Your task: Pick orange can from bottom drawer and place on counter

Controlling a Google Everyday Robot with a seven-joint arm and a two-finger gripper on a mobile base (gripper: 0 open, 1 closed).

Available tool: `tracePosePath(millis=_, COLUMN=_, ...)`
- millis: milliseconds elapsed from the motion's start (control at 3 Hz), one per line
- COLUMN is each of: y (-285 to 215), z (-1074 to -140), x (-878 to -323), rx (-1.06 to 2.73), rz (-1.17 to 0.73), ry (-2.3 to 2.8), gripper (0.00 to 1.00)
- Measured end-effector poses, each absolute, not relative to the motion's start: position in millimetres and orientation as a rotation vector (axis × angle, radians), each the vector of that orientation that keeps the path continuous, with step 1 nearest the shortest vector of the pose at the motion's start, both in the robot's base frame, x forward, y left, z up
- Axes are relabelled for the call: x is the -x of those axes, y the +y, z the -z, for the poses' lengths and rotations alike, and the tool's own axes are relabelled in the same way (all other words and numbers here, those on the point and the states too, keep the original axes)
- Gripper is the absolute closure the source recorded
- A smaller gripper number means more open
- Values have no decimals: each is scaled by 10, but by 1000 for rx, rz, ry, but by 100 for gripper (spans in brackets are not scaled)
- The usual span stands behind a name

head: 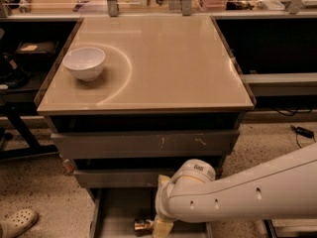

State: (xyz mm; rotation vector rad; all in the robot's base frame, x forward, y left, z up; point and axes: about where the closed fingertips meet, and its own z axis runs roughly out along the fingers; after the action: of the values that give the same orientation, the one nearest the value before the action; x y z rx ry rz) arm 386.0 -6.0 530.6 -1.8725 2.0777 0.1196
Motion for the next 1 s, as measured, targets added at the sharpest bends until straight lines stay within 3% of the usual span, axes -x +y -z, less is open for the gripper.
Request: tracePosePath(millis=1000, y=-306, z=-4536, x=-3805, rx=1786, rz=-228, ry=2161, gripper=0)
